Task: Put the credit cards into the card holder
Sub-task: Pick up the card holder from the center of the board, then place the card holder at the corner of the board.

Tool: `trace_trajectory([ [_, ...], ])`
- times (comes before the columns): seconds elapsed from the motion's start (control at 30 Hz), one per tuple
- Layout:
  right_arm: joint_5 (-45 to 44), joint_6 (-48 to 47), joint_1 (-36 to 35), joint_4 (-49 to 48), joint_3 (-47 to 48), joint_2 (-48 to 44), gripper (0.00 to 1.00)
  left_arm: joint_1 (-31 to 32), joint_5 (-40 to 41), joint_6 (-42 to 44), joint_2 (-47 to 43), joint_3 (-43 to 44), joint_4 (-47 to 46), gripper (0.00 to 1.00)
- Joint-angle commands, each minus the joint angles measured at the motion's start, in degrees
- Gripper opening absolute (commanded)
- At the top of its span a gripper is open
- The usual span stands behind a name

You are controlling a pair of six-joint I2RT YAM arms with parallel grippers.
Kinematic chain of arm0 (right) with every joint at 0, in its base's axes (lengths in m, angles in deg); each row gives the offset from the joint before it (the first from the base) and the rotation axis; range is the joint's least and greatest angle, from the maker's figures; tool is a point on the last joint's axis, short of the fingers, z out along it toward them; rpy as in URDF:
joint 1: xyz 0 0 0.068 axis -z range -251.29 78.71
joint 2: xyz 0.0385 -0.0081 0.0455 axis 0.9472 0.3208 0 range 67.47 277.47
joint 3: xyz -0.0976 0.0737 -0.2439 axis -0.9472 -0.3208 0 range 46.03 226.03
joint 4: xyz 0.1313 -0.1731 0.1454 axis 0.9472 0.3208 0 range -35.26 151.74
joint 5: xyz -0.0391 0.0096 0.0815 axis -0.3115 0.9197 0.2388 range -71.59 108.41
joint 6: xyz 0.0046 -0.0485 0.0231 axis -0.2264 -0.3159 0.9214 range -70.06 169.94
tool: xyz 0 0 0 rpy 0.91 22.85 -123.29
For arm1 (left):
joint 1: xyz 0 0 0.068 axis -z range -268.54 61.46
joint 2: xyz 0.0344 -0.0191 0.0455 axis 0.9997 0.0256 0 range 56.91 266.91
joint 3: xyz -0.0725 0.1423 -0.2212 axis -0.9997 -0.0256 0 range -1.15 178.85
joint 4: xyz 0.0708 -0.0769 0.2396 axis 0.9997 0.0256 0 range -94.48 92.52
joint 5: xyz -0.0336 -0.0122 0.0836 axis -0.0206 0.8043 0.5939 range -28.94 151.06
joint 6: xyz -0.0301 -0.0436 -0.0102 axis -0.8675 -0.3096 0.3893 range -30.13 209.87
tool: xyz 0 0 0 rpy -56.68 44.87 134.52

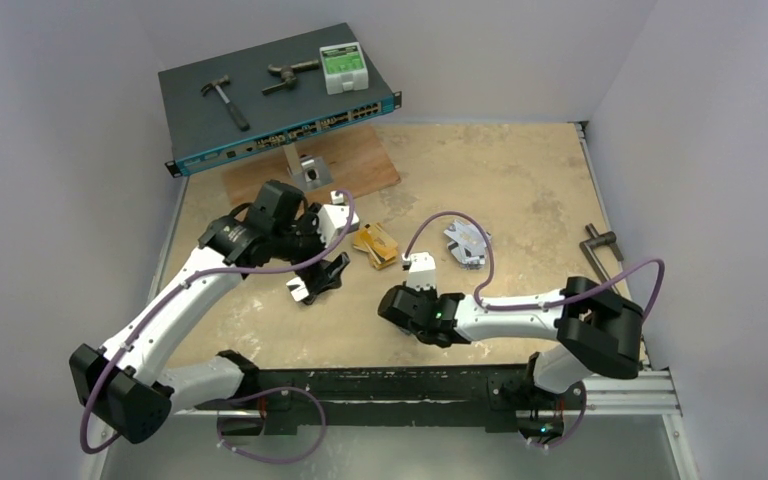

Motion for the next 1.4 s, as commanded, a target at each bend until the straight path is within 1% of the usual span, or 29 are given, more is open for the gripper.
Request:
trace_trajectory([
  [0.0,3.96,-7.85,0.04,-6.77,-0.97,-3.56,0.00,0.34,-2.12,-7.24,0.63,2.93,4.00,0.92],
  [0.13,6.75,-14.45,0.00,-10.36,-0.51,-10.04,0.00,0.32,-3.75,-7.65,-2.11,0.06,1.92,0.93],
  [0.3,10.40,-20.88,0.00,-12.73,1.52,-18.40,0.00,0.32,-10.29,-5.46,-6.36,-4.46,-0.76,0.95],
  [0.4,12.73,-23.10,0.06,-13.41,2.85,-21.47,0.00,0.34,-13.27,-4.52,-7.19,-6.16,-2.66,0.95],
  [0.5,12.93,-22.98,0.01,-12.91,3.40,-23.09,0.00,0.34,-14.43,-3.39,-6.51,-6.96,-3.70,0.96],
  [0.6,13.90,-22.80,0.00,-15.47,1.70,-24.35,0.00,0.74,-15.11,-1.15,-7.26,-7.64,-5.61,0.96],
  [0.7,15.04,-22.54,0.00,-18.19,1.92,-22.86,0.00,2.60,-13.19,2.30,-9.18,-8.82,-7.66,0.95],
  [0.8,16.77,-22.12,0.00,-19.70,4.13,-20.76,0.00,2.78,-10.97,3.63,-10.77,-9.85,-9.15,0.95],
  [0.87,19.68,-20.51,0.00,-22.16,4.33,-20.36,0.00,2.82,-10.87,4.89,-11.70,-10.58,-8.47,0.95],
  [0.97,19.93,-17.43,0.00,-26.62,0.45,-22.27,0.00,2.79,-10.88,6.26,-13.69,-12.19,-8.20,0.94],
  [1.13,14.34,-8.57,0.52,-31.01,-14.56,-29.28,0.00,2.87,-8.01,7.69,-12.58,-11.14,-7.37,0.90],
  [1.27,8.94,-0.64,0.52,-21.63,-21.09,-34.93,0.00,2.88,-3.50,10.50,-10.08,-10.72,-5.71,0.88],
  [1.37,6.21,5.66,0.55,-13.97,-24.59,-38.57,0.00,2.93,-2.15,11.16,-9.95,-11.88,-6.51,0.87],
])
